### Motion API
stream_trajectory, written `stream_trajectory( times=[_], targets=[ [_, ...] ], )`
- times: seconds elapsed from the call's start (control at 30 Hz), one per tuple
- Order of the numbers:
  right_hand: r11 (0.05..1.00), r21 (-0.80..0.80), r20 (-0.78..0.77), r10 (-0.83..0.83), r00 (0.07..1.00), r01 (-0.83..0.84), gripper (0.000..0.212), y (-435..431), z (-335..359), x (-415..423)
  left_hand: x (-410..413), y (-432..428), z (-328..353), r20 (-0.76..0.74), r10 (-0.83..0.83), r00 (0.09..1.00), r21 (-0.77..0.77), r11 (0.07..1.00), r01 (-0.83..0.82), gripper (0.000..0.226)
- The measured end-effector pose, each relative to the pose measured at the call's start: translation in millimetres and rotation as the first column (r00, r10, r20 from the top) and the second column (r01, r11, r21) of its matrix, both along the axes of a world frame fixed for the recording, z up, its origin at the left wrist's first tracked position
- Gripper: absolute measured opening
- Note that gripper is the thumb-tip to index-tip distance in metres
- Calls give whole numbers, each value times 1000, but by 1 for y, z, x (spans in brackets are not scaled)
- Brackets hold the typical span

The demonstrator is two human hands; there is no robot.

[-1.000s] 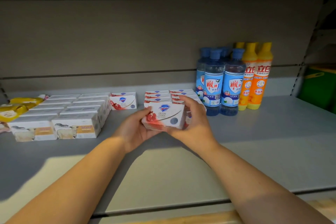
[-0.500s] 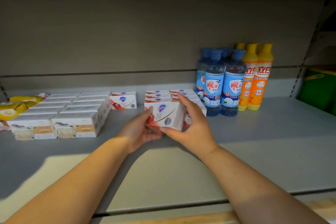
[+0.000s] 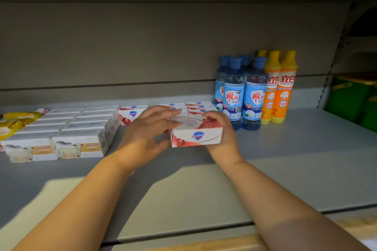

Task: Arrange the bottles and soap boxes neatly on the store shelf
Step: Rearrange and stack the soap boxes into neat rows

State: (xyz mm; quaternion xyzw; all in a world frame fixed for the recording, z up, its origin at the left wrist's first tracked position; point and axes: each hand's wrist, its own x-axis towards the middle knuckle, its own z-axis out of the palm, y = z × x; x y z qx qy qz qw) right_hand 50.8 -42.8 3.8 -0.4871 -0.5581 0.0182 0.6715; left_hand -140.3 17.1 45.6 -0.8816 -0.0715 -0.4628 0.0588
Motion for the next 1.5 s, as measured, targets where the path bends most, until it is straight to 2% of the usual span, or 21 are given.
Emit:
stream_trajectory(
  times=[0.07, 0.13, 0.17, 0.23, 0.27, 0.3, 0.37, 0.47, 0.53, 0.57, 0.6, 0.67, 0.77, 0.83, 0.97, 1.07, 1.17, 1.27, 1.37, 1.43, 1.5],
  targets=[
    [986, 106, 106, -136, 985, 125, 52, 1, -2, 3, 1, -1, 1, 30, 60, 998, 195, 979, -64, 19],
    [974, 130, 105, -197, 975, 183, 54, -1, -4, 5, 6, -6, 0, 46, 74, 996, 226, 971, -82, 20],
    [976, 119, 89, -196, 977, 185, 55, -1, -4, 5, 8, -8, -3, 36, 50, 998, 165, 985, -55, 24],
    [988, 53, 72, -148, 986, 144, 53, -2, -1, 6, 11, -14, -8, 74, -55, 996, -169, 983, 66, 35],
    [995, -7, 67, -103, 992, 104, 49, -3, 0, 5, 12, -17, -9, 134, -93, 987, -389, 911, 139, 40],
    [995, -89, 43, -42, 998, 46, 46, -4, 1, 2, 12, -19, -9, 197, -100, 975, -583, 788, 198, 43],
    [954, -270, -71, 117, 991, -132, 53, -8, 1, -5, 12, -14, -9, 289, -57, 956, -785, 558, 270, 41],
    [856, -404, -158, 281, 947, -321, 39, -9, -5, -10, 8, 1, -10, 329, 102, 939, -914, 284, 290, 11],
    [810, -474, -205, 279, 938, -344, 16, -8, -3, -12, 6, 8, -12, 208, 114, 972, -978, -8, 210, 28],
    [784, -511, -252, 256, 933, -353, 15, -8, -2, -13, 5, 9, -14, 118, 73, 990, -983, -134, 127, 35],
    [756, -548, -297, 224, 928, -358, 24, -6, -1, -12, 5, 10, -14, 46, 34, 998, -972, -231, 53, 40],
    [705, -628, -315, 157, 936, -330, 38, -4, 0, -11, 2, 14, -13, -18, 15, 1000, -945, -328, -12, 43],
    [670, -703, -199, 133, 971, -236, 48, -2, -3, -13, -5, 26, -12, -56, 71, 996, -950, -311, -32, 35],
    [691, -693, -158, 137, 978, -209, 47, 0, -6, -14, -11, 34, -12, -64, 158, 985, -957, -288, -16, 30],
    [716, -687, -48, 126, 991, -124, 19, 0, -9, -13, -23, 47, -14, -18, 260, 965, -949, -309, 65, 26],
    [726, -686, 84, 148, 985, -51, 11, 0, -11, -14, -23, 51, -17, 58, 296, 954, -931, -329, 158, 23],
    [744, -660, 303, 134, 944, 106, 10, 2, -13, -12, -17, 54, -23, 63, 311, 948, -982, -148, 114, 25],
    [721, -662, 424, 134, 896, 205, 18, 3, -15, -9, -16, 55, -30, 46, 337, 940, -997, 75, 22, 26],
    [703, -647, 545, 156, 824, 295, 29, 3, -18, -9, -16, 56, -36, -5, 263, 965, -959, 273, -79, 31],
    [704, -630, 587, 154, 795, 328, 33, 2, -19, -10, -15, 58, -39, -73, 240, 968, -913, 374, -162, 32],
    [711, -611, 620, 155, 769, 349, 35, 1, -20, -13, -14, 62, -43, -104, 257, 961, -889, 410, -206, 38]
  ],
)
